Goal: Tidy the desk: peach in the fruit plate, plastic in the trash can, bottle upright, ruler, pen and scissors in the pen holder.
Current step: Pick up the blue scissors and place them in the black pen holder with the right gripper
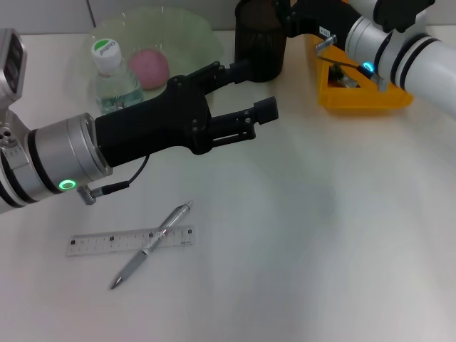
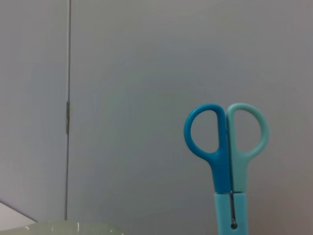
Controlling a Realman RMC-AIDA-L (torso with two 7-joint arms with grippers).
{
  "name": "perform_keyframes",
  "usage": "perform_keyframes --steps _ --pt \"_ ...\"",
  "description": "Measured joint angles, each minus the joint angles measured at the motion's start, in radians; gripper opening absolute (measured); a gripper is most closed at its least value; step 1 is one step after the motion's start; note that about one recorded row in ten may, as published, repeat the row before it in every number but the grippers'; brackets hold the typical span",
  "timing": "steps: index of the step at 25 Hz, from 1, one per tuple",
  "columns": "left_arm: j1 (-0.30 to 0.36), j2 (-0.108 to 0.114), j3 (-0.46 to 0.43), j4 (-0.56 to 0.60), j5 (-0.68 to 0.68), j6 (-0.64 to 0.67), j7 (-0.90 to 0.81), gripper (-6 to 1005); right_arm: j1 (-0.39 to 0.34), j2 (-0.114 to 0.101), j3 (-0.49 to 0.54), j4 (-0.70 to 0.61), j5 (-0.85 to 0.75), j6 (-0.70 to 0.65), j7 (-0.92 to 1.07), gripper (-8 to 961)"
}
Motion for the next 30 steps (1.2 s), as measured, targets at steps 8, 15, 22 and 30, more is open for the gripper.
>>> perform_keyframes --steps 8,15,22,30 --pt "0.0 -0.002 0.001 0.0 0.0 0.0 0.0 864 0.007 0.0 0.024 0.0 0.0 0.038 0.0 198" --pt "-0.005 -0.002 0.001 0.0 0.0 0.0 0.0 864 0.01 0.0 0.059 0.0 0.0 0.034 0.0 198" --pt "-0.006 -0.002 0.0 0.0 0.0 0.0 0.0 864 0.015 0.0 0.059 -0.001 0.0 0.03 0.002 199" --pt "-0.011 -0.002 -0.007 0.0 0.0 -0.002 0.0 863 0.018 0.0 0.062 -0.003 0.037 -0.01 0.006 198"
